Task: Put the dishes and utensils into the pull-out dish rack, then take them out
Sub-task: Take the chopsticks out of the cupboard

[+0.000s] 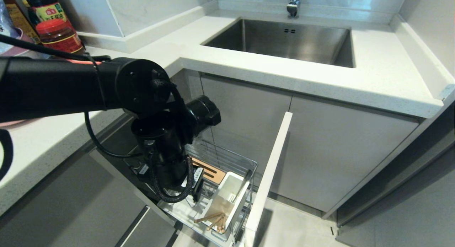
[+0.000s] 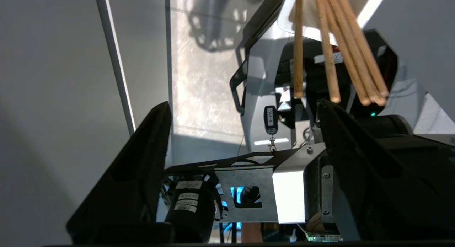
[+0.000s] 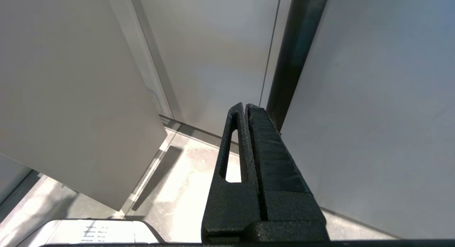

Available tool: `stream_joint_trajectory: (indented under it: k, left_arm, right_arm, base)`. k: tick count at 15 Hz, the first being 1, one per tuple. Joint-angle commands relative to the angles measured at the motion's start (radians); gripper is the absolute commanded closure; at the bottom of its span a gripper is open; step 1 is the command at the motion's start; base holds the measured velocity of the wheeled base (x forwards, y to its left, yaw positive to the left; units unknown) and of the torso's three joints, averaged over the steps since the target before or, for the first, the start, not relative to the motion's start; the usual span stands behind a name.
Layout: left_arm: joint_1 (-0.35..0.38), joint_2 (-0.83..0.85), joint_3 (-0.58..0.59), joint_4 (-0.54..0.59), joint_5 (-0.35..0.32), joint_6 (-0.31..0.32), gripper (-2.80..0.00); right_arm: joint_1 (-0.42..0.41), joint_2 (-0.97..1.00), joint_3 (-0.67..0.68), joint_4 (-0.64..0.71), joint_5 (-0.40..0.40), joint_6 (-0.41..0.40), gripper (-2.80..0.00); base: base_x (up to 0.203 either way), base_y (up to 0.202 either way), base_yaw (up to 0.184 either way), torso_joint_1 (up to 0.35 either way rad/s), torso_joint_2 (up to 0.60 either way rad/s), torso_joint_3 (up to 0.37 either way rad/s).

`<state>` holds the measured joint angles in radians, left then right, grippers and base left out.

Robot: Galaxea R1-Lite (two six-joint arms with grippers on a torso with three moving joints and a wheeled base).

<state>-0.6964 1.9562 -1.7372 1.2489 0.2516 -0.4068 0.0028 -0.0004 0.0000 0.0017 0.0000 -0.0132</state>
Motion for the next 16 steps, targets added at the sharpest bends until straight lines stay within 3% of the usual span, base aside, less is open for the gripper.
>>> stream_joint_trajectory:
  k: [1, 6, 11, 16]
  left_arm:
    - [0.000, 0.064, 0.001, -0.002, 0.000, -0.005, -2.80]
    - [-0.002, 0.110, 0.019, -0.113, -0.023, -0.106, -2.80]
    - [-0.001, 0.096, 0.096, -0.120, -0.138, -0.198, -2.80]
    - [0.043, 0.101, 0.177, -0.216, -0.178, -0.208, -2.80]
  right_arm:
    - [0.000, 0.000, 0.000, 0.000, 0.000, -0.001, 0.00]
    - [0.000, 0.000, 0.000, 0.000, 0.000, -0.001, 0.00]
    - [0.000, 0.000, 0.000, 0.000, 0.000, -0.001, 0.00]
    - [0.000, 0.000, 0.000, 0.000, 0.000, -0.001, 0.00]
  base:
    - [0.000, 0.000, 0.000, 0.000, 0.00, 0.000]
    - [0.000, 0.000, 0.000, 0.000, 0.00, 0.000]
    - [0.000, 0.000, 0.000, 0.000, 0.00, 0.000]
    - [0.000, 0.000, 0.000, 0.000, 0.00, 0.000]
